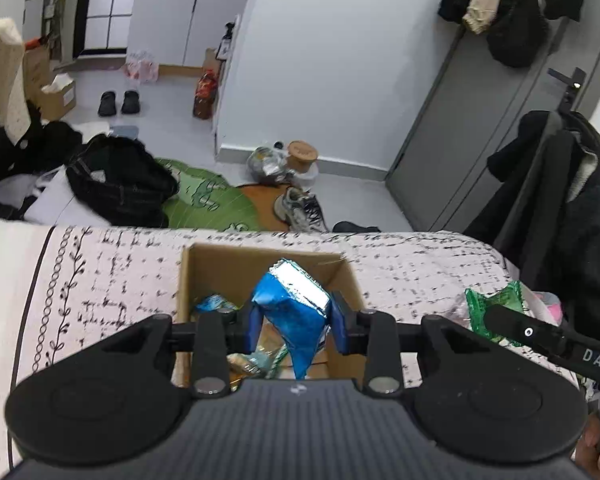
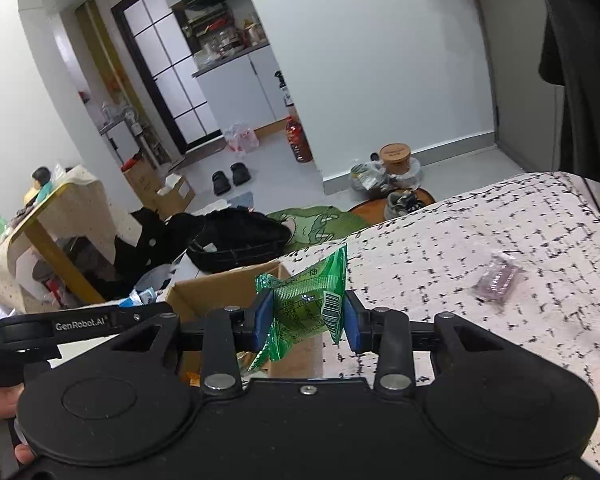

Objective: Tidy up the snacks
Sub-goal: 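Carry the blue and green packets in both tools over the box, then open the left tool to drop the blue packet while the right tool drops the green packet, then move both open tools back over the red-white bar and clear bag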

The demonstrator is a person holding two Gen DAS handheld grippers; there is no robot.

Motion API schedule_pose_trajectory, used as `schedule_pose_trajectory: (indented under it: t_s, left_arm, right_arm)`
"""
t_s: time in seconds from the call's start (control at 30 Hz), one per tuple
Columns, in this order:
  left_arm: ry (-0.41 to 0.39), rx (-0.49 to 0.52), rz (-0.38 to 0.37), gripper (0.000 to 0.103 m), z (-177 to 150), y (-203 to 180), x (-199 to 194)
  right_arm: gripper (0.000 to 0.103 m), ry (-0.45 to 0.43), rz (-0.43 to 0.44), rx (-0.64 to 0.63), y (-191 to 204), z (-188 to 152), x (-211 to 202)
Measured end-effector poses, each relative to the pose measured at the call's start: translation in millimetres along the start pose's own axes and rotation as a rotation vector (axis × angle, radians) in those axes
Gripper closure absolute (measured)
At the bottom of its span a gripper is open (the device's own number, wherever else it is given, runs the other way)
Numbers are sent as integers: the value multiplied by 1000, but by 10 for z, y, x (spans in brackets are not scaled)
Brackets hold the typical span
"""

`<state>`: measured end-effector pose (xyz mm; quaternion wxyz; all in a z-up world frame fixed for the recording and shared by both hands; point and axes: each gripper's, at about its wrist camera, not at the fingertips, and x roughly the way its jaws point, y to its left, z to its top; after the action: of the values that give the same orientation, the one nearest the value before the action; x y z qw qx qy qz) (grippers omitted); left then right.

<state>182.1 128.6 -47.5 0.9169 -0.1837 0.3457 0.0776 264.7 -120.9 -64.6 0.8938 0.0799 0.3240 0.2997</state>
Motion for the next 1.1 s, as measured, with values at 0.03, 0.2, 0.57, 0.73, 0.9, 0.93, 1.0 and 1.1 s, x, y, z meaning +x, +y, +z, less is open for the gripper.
schedule_pose_trajectory:
  t_s: [0.03, 0.2, 0.57, 0.73, 0.9, 0.93, 1.0, 1.1]
  left_arm:
    - [8, -5, 7, 69, -10, 21, 19]
    - [16, -33, 29, 69, -51, 157, 94]
    - [-14, -29, 58, 51, -61, 211, 77]
    - [-11, -31, 73, 43, -72, 240, 65]
    - [-6, -39, 75, 32, -86, 227, 62]
    - [-5, -39, 78, 30, -91, 212, 64]
    - [-4, -32, 81, 28, -99, 170, 66]
    - [0, -22, 75, 24, -108, 98, 74]
  right_arm:
    - [67, 6, 4, 0, 18, 1, 32]
    - [67, 27, 30, -15, 148, 8, 163]
    - [44, 70, 114, -16, 412, -51, 385]
    - [32, 56, 86, 2, 341, -74, 325]
    - [31, 59, 43, 29, 171, -115, 290]
    - [30, 59, 37, 33, 141, -124, 274]
    - [28, 58, 23, 42, 79, -142, 246]
    - [27, 59, 3, 45, 2, -167, 202]
